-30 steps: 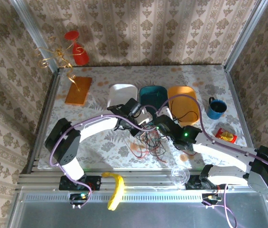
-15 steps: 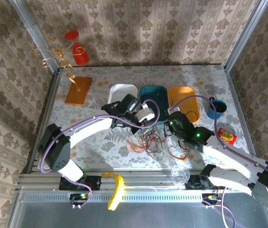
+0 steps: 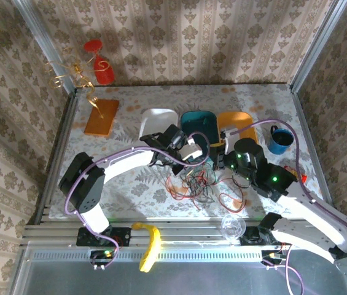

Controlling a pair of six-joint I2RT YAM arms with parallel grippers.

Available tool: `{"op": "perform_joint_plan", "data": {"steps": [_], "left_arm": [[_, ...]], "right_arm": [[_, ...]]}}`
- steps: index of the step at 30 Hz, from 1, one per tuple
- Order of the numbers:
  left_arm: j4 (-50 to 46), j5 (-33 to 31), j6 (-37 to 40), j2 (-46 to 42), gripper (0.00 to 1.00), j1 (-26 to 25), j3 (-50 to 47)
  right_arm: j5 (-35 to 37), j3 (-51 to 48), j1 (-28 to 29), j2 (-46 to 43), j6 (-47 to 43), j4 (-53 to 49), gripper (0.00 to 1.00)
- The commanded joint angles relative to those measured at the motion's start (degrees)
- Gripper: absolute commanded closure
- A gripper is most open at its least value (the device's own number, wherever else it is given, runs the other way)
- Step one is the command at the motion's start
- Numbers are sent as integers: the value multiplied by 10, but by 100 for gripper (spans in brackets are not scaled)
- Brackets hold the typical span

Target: Untangle the cables

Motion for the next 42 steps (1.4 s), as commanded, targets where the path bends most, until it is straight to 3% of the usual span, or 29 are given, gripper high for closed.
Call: {"op": "perform_joint_plan", "data": {"steps": [1, 5, 7, 11, 16, 18, 20, 22, 27, 32, 35, 42], "left_arm": [[-22, -15, 19, 2, 100, 0, -8], [-22, -34, 16, -5, 100, 5, -32], [-20, -40, 12, -8, 100, 10, -42], [-10, -65, 8, -9, 100, 11, -49], [-4, -72, 9, -7, 100, 11, -39], [-5, -71, 11, -6, 100, 11, -33], [-10, -70, 14, -4, 100, 11, -30], [-12, -70, 16, -3, 100, 11, -29], [-11, -68, 14, -2, 100, 11, -33], [-8, -66, 8, -3, 100, 9, -34], [-6, -68, 8, -3, 100, 8, -34], [-7, -68, 8, -9, 100, 7, -36]], "right_arm": [[143, 26, -1, -22, -33, -34, 100], [237, 1, -11, -47, 28, -119, 100], [195, -37, -47, -60, 86, -168, 100], [87, -140, -104, -78, 157, -157, 98], [47, -197, -129, -83, 186, -163, 62], [44, -187, -129, -99, 171, -167, 50], [55, -167, -129, -105, 151, -187, 32], [52, -142, -127, -96, 113, -203, 27], [46, -84, -111, -5, 85, -242, 28], [8, -40, -80, 99, 88, -231, 50], [5, -30, -90, 157, 116, -241, 56], [-70, -61, -160, 210, 160, -168, 51]]}}
